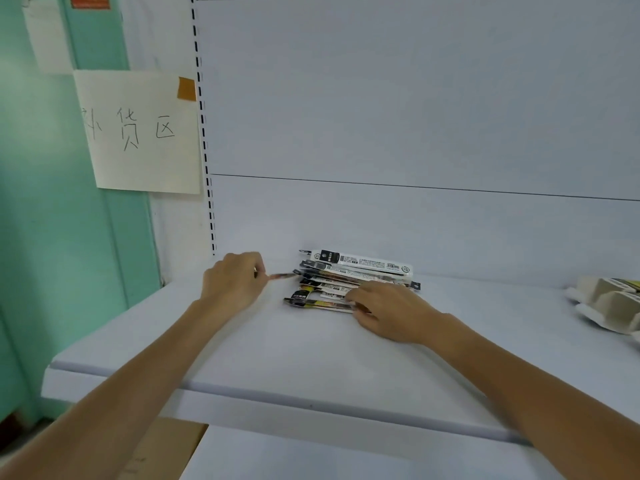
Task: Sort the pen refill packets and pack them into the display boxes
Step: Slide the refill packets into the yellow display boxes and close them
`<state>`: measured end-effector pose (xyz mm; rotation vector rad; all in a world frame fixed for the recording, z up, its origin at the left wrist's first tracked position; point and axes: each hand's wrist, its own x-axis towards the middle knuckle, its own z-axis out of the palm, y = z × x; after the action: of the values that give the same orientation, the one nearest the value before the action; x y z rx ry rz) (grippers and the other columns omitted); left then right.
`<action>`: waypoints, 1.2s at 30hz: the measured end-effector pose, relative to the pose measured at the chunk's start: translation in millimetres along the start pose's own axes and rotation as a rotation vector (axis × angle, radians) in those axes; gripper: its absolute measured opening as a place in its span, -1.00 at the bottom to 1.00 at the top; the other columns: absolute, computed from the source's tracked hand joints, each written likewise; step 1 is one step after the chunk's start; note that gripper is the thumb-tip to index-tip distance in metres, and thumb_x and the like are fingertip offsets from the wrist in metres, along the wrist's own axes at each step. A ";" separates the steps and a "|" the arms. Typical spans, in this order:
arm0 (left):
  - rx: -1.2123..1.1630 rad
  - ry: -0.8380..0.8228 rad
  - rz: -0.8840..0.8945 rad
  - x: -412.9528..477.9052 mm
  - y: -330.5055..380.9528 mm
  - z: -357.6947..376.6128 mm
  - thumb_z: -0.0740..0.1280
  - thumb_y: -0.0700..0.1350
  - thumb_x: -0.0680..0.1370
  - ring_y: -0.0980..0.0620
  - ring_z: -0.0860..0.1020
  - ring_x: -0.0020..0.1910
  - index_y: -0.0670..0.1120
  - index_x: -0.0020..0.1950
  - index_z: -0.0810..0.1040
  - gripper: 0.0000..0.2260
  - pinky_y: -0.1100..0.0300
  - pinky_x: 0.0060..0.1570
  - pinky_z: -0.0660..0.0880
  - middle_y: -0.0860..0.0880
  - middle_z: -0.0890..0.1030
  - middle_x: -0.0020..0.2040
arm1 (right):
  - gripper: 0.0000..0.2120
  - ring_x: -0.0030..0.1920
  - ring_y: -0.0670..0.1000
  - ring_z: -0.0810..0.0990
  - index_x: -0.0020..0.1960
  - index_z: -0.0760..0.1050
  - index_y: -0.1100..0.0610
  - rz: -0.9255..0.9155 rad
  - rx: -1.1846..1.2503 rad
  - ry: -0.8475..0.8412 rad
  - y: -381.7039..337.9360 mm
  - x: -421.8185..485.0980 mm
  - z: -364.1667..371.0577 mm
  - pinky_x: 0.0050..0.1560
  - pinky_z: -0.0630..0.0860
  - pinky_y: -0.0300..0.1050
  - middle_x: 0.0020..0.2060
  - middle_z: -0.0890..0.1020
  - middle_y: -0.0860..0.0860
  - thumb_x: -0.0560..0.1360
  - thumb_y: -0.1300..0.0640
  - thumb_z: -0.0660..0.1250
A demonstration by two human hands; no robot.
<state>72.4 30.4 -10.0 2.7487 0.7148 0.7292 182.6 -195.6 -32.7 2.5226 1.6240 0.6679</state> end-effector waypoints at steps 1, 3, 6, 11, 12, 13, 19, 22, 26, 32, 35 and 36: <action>-0.003 0.071 -0.007 -0.4 -4.1 -2.1 0.15 -0.13 0.56 -0.10 0.43 -0.16 -0.06 -0.01 0.51 -0.85 0.14 -0.18 0.32 -0.08 0.59 -0.03 | -0.73 0.07 0.05 0.53 0.17 0.50 0.12 0.006 -0.003 -0.003 -1.4 1.4 0.9 0.00 0.44 -0.06 0.05 0.57 0.03 0.58 0.11 0.09; -0.054 0.233 0.005 -1.8 -10.5 -7.6 0.12 -0.15 0.58 -0.10 0.41 -0.21 -0.11 0.01 0.46 -0.86 0.12 -0.22 0.31 -0.09 0.56 -0.13 | -0.82 -0.15 0.07 0.60 -0.09 0.57 0.15 -0.030 -0.066 0.058 -5.4 3.0 2.5 -0.20 0.50 -0.08 -0.20 0.60 0.03 0.48 0.19 0.18; -0.245 0.385 0.099 -3.3 -15.2 -14.9 0.12 -0.20 0.59 -0.13 0.45 -0.25 -0.14 -0.02 0.41 -0.91 0.08 -0.27 0.34 -0.05 0.50 -0.22 | -0.86 -0.33 0.05 0.55 -0.26 0.52 0.14 -0.073 -0.146 0.287 -9.1 4.7 5.2 -0.35 0.47 -0.15 -0.36 0.55 0.01 0.35 0.24 0.18; -0.606 0.485 0.060 -8.0 -5.0 -17.8 0.15 -0.27 0.57 -0.16 0.57 -0.20 -0.13 -0.07 0.44 -0.89 0.06 -0.19 0.42 -0.12 0.58 -0.20 | -0.84 0.09 0.21 0.52 -0.01 0.42 0.27 -0.059 -0.135 0.500 -16.7 12.3 -9.6 0.13 0.51 0.19 0.13 0.50 0.23 0.48 0.30 0.11; -0.635 0.442 0.040 -8.8 -0.9 -16.7 0.16 -0.28 0.56 -0.15 0.57 -0.19 -0.12 -0.08 0.46 -0.88 0.08 -0.18 0.43 -0.12 0.59 -0.19 | -0.85 0.17 0.22 0.45 -0.01 0.39 0.26 -0.057 -0.189 0.519 -17.0 13.0 -12.4 0.20 0.42 0.26 0.19 0.44 0.26 0.49 0.30 0.08; -0.641 0.367 0.026 -8.5 2.4 -14.0 0.17 -0.28 0.55 -0.11 0.58 -0.21 -0.12 -0.09 0.49 -0.86 0.14 -0.19 0.43 -0.12 0.60 -0.20 | -0.86 0.21 0.23 0.39 -0.02 0.37 0.25 -0.057 -0.229 0.521 -17.9 13.1 -17.2 0.23 0.36 0.31 0.21 0.41 0.27 0.50 0.29 0.05; -0.615 -0.018 -0.009 -14.1 25.6 4.2 0.22 -0.26 0.51 0.14 0.55 -0.43 -0.11 -0.16 0.59 -0.82 0.28 -0.39 0.44 -0.05 0.62 -0.26 | -0.91 -0.29 0.10 0.56 -0.09 0.31 0.19 -0.082 -0.222 0.517 -19.0 -0.5 -23.0 -0.19 0.56 0.04 -0.23 0.55 0.10 0.45 0.27 0.05; -0.632 0.088 -0.055 -13.1 27.2 5.8 0.17 -0.31 0.50 -0.02 0.57 -0.35 -0.17 -0.12 0.61 -0.78 0.14 -0.24 0.52 -0.11 0.61 -0.22 | -0.93 -0.53 0.05 0.43 -0.10 0.28 0.18 -0.081 -0.201 0.498 -14.7 -16.4 -25.2 -0.54 0.24 -0.19 -0.38 0.49 0.04 0.43 0.25 0.06; -0.690 0.010 -0.039 -12.8 28.2 10.5 0.18 -0.32 0.54 0.15 0.57 -0.44 -0.13 -0.12 0.58 -0.79 0.37 -0.32 0.50 -0.08 0.57 -0.21 | -0.77 -0.29 0.07 0.51 0.06 0.39 0.20 0.001 -0.259 0.482 -4.8 -34.0 -27.3 -0.32 0.40 -0.11 -0.21 0.57 0.05 0.47 0.17 0.06; -0.945 -0.463 0.019 -22.9 54.3 12.5 0.16 -0.36 0.54 0.09 0.52 -0.27 -0.03 -0.10 0.58 -0.71 0.34 -0.26 0.51 0.00 0.59 -0.19 | -0.63 -0.12 0.09 0.56 0.08 0.49 0.18 0.117 -0.133 0.255 -0.1 -52.5 -13.9 -0.11 0.33 -0.13 -0.09 0.58 0.05 0.50 -0.05 0.08; -0.979 -0.643 0.007 -25.3 57.0 12.7 0.16 -0.35 0.56 0.11 0.56 -0.25 -0.08 0.08 0.53 -0.75 0.30 -0.27 0.50 0.00 0.61 -0.15 | -0.52 -0.03 0.07 0.55 0.09 0.48 0.14 0.186 -0.001 0.125 3.3 -59.0 -15.7 -0.07 0.40 -0.15 -0.03 0.58 0.03 0.43 -0.22 0.14; -0.992 -0.697 0.007 -26.1 57.4 12.7 0.17 -0.34 0.56 0.09 0.58 -0.21 -0.08 0.10 0.53 -0.76 0.26 -0.22 0.53 -0.01 0.62 -0.11 | -0.55 -0.02 0.07 0.54 0.07 0.47 0.15 0.186 0.014 0.095 4.0 -59.7 -17.8 -0.07 0.35 -0.17 -0.02 0.59 0.04 0.43 -0.20 0.17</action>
<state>82.0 -33.2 -13.5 1.8531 0.1085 0.0259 158.3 -253.1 -34.6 2.7145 1.4365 0.8079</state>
